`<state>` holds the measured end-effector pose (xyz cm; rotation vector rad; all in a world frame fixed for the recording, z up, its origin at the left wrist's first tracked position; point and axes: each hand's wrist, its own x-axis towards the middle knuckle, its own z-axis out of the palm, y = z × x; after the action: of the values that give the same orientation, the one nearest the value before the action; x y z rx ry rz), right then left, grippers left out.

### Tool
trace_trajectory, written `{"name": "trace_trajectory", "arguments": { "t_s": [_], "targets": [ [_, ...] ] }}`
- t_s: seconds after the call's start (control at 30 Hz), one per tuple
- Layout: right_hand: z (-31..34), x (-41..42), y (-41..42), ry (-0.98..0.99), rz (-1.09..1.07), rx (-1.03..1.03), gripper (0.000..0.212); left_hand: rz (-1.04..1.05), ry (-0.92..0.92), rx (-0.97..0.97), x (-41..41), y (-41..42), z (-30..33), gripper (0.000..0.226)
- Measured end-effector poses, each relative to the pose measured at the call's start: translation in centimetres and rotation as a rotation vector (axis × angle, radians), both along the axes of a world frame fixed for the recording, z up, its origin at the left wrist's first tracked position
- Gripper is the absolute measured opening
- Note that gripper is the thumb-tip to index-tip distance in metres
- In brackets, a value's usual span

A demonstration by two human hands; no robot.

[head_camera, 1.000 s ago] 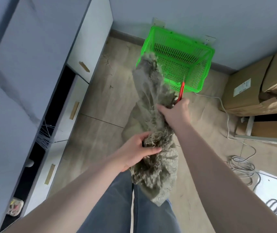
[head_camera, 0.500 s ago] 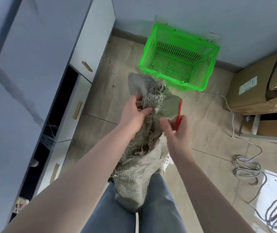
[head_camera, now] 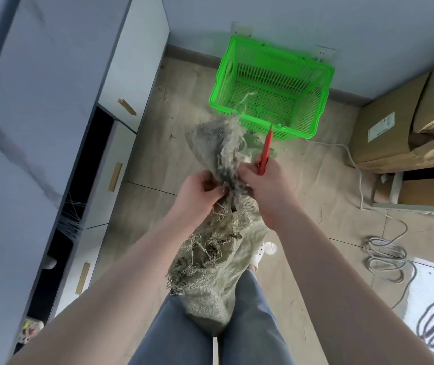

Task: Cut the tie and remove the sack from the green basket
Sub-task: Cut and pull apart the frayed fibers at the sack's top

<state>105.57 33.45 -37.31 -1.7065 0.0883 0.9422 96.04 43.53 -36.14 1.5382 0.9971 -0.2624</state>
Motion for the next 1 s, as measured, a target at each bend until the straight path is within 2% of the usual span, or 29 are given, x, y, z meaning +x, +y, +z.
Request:
{"name": "trace_trajectory", "arguments": {
  "t_s": [0.07,0.17,0.2,0.27,0.33,0.4,0.47,0.5,0.6,0.63,0.7,0.77,0.83,1.0],
  "targets": [
    [0.1,-0.2,-0.1,-0.029,-0.042,-0.007,0.036,-0.054,0.012,0.055,0.0,0.4,0.1,0.017],
    [0.1,0.2,-0.5,-0.018,-0.219,-0.031,0.038,0.006,0.054,0.174,0.1,0.7,0.0,0.009],
    [0.2,0.2,-0.5,-0.031,-0.239,-0.045,0.037,0.067,0.02,0.219,0.1,0.6,0.1,0.017],
    [0.5,-0.2,-0.3,-0.103,-0.227,-0.085,0.034,0.129,-0.165,0.366,0.4,-0.1,0.7,0.027],
    [0.9,-0.6,0.2,-0.188,-0.201,-0.083,0.034,0.057,-0.291,0.504,1.1,-0.9,1.6,0.041],
    [1.0,-0.8,0.4,-0.238,-0.16,-0.078,0.032,-0.037,-0.239,0.496,2.3,-1.1,1.7,0.052],
    [1.2,-0.9,0.4,-0.23,-0.149,-0.078,0.037,0.002,-0.156,0.483,3.0,-0.6,1.1,0.039],
    [1.4,-0.9,0.2,-0.203,-0.169,-0.055,0.041,0.1,-0.128,0.425,3.2,-0.2,0.8,0.031],
    [1.6,-0.8,0.1,-0.132,-0.22,-0.008,0.04,0.511,-0.102,-0.065,3.5,0.0,1.0,0.02],
    [1.7,-0.8,0.2,-0.115,-0.228,-0.002,0.037,0.585,-0.111,-0.18,3.6,-0.3,1.3,0.018],
    [2.1,-0.5,0.4,-0.082,-0.243,0.022,0.031,0.598,-0.147,-0.234,3.7,-0.9,1.5,0.013],
    [2.5,0.1,0.7,-0.091,-0.234,0.015,0.035,0.56,-0.189,-0.235,3.6,-1.1,1.9,0.01],
    [2.9,0.8,1.0,-0.2,-0.21,-0.038,0.036,0.535,-0.228,-0.252,3.4,-1.1,1.9,0.01],
    [2.4,1.5,1.3,-0.312,-0.319,-0.103,0.039,0.766,-0.219,-0.365,3.6,-0.6,2.9,0.017]
  ]
}}
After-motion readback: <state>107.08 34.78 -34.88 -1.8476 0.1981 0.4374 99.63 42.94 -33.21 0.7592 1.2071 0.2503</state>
